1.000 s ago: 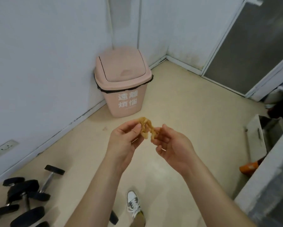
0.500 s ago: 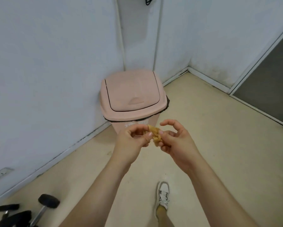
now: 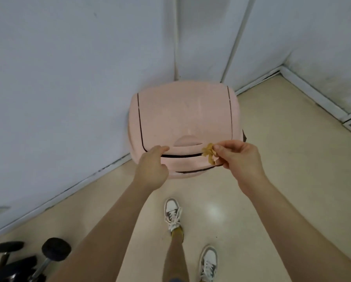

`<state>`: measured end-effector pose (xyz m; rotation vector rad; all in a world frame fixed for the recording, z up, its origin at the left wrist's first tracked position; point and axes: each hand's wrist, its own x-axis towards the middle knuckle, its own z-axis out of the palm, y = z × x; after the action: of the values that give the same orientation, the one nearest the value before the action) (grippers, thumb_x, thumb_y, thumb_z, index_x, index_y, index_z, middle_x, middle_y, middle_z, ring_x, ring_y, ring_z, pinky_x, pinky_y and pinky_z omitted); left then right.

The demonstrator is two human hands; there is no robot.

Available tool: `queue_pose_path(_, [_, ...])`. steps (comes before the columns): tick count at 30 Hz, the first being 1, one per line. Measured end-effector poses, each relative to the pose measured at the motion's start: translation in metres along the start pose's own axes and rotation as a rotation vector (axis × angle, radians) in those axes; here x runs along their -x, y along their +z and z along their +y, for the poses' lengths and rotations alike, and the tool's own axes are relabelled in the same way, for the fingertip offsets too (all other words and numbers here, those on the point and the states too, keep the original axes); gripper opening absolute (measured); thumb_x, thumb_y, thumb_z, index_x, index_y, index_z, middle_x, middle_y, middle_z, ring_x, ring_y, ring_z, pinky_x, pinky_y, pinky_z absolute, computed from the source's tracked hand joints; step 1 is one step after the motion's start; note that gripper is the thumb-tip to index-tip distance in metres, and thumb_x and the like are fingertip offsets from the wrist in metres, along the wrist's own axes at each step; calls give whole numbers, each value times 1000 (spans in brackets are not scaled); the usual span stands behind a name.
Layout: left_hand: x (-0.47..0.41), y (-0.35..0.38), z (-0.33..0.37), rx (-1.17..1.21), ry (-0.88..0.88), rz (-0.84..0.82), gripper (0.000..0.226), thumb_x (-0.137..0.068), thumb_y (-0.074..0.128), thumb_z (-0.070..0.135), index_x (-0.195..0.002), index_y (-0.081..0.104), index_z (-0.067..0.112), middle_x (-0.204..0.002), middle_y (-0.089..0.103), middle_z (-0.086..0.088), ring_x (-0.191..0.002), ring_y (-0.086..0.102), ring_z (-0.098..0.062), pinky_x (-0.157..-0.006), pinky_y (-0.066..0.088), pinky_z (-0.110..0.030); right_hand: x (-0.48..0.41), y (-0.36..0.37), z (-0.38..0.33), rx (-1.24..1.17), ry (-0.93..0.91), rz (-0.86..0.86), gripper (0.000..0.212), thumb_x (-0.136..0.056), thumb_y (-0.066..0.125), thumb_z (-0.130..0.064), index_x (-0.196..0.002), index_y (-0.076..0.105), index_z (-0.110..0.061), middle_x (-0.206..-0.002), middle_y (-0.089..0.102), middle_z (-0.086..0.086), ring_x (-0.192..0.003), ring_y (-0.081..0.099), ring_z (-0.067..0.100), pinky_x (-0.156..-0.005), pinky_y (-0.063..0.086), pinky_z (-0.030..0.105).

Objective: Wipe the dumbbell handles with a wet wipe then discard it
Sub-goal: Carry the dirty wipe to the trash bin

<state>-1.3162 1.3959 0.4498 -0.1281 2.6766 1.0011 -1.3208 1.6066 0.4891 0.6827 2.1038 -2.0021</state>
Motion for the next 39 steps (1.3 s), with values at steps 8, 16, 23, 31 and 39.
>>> queue_pose_path(8, [-133, 34, -57, -243, 7, -239, 78, -79, 47, -3, -149, 25, 23, -155, 21, -15, -140, 21, -32, -112, 22, -36, -110, 62, 45, 275, -10, 37, 17, -79, 68, 4, -70, 62, -9, -66, 67, 3, -58, 65, 10, -63, 50, 21])
queue_pose_path(16, [-195, 49, -83, -188, -18, -209, 86, -80, 60, 6, -151, 13, 18, -155, 21, -7, -137, 26, -35, -111, 30, -42, -168, 96, 100, 1014, -158, -282, 37, -85, 52, 1, -120, 60, -3, -132, 53, 18, -116, 54, 35, -98, 43, 35])
queue_pose_path(23, [-198, 45, -69, -209, -33, 71, 85, -73, 66, 2, -146, 27, 22, -145, 29, -14, -127, 30, -37, -103, 34, -40, -189, 86, 72, 1066, -401, 31, 76, -75, 52, 0, -146, 29, -16, -154, 23, 17, -136, 23, 40, -105, 32, 51])
queue_pose_path(31, [-180, 33, -47, -254, -69, 169, 75, -74, 54, 3, -143, 33, 24, -150, 24, -18, -132, 24, -43, -105, 35, -54, -220, 76, 28, 1187, -426, -155, 72, -82, 54, -16, -146, 23, -30, -156, 20, 10, -131, 34, 37, -97, 40, 55])
queue_pose_path(39, [-161, 18, -42, -306, -152, 32, 66, -82, 49, 12, -143, 33, 31, -156, 15, -7, -139, 16, -32, -107, 34, -48, -227, 71, 2, 1307, -446, -386, 57, -72, 41, -27, -128, 49, -19, -124, 54, 9, -111, 54, 38, -87, 48, 51])
